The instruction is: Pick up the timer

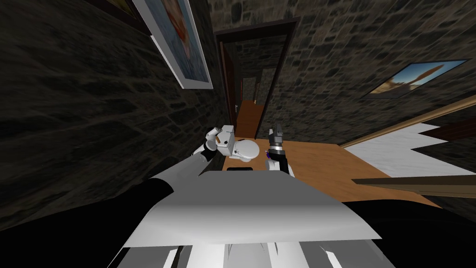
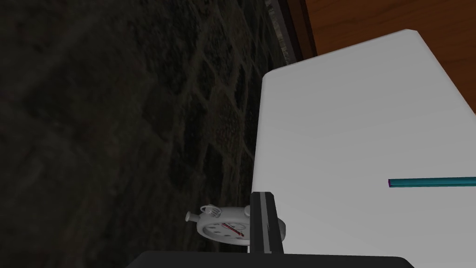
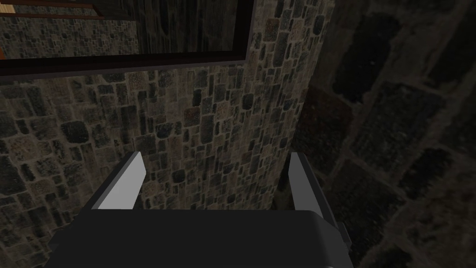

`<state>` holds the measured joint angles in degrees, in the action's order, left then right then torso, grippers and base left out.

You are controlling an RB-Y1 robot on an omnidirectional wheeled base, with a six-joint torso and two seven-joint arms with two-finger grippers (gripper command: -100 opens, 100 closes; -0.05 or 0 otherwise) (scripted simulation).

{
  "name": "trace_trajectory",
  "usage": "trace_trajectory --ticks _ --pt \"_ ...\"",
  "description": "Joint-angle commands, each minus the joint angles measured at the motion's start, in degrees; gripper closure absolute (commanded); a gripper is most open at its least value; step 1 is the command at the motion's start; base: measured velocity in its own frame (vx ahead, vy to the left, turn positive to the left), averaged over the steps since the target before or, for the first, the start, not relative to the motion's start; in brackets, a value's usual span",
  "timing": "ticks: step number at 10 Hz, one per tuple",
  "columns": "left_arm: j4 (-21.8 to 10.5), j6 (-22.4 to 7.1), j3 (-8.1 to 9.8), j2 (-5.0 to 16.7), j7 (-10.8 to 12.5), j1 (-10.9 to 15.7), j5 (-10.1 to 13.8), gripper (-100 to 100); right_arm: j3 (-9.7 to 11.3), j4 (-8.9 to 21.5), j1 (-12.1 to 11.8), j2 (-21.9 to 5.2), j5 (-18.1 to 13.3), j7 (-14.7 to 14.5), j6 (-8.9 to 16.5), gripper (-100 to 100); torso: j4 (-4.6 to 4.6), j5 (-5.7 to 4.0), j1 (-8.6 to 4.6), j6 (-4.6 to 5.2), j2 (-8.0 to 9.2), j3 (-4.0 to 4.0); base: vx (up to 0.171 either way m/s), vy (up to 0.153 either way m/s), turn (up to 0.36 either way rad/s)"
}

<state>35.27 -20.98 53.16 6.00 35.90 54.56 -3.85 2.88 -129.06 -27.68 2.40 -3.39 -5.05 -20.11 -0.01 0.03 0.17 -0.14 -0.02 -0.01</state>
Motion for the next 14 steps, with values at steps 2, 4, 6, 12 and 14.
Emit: trace_trajectory --ticks 2,4,6,12,14 --pt "0.0 0.0 0.0 0.0 0.0 0.0 0.0 100 0.0 0.0 0.0 0.0 0.0 0.0 0.0 0 0.0 0.0 0.0 0.0 0.0 0.0 0.0 0.0 0.0" --pt "0.02 -2.05 -0.25 0.33 -1.55 1.09 0.06 -100 0.0 0.0 0.0 0.0 0.0 0.0 0.0 0 0.0 0.0 0.0 0.0 0.0 0.0 -0.003 0.014 -0.023" --pt "0.0 -4.16 -0.57 0.69 -3.12 2.13 0.08 -100 0.0 0.0 0.0 0.0 0.0 0.0 0.0 0 0.01 0.03 0.15 0.01 0.03 0.02 -0.008 0.05 -0.06" --pt "-0.34 -11.66 -2.03 2.01 -8.62 5.48 -0.03 -100 0.0 0.0 0.0 0.0 0.0 0.0 0.0 0 0.0 0.03 0.17 -0.01 -0.01 -0.01 0.003 0.04 -0.042" --pt "-0.47 -13.71 -2.45 2.32 -9.91 6.2 -0.09 -100 0.0 0.0 0.0 0.0 0.0 0.0 0.0 0 -0.01 0.04 0.16 -0.01 -0.02 -0.01 0.003 0.038 -0.036"
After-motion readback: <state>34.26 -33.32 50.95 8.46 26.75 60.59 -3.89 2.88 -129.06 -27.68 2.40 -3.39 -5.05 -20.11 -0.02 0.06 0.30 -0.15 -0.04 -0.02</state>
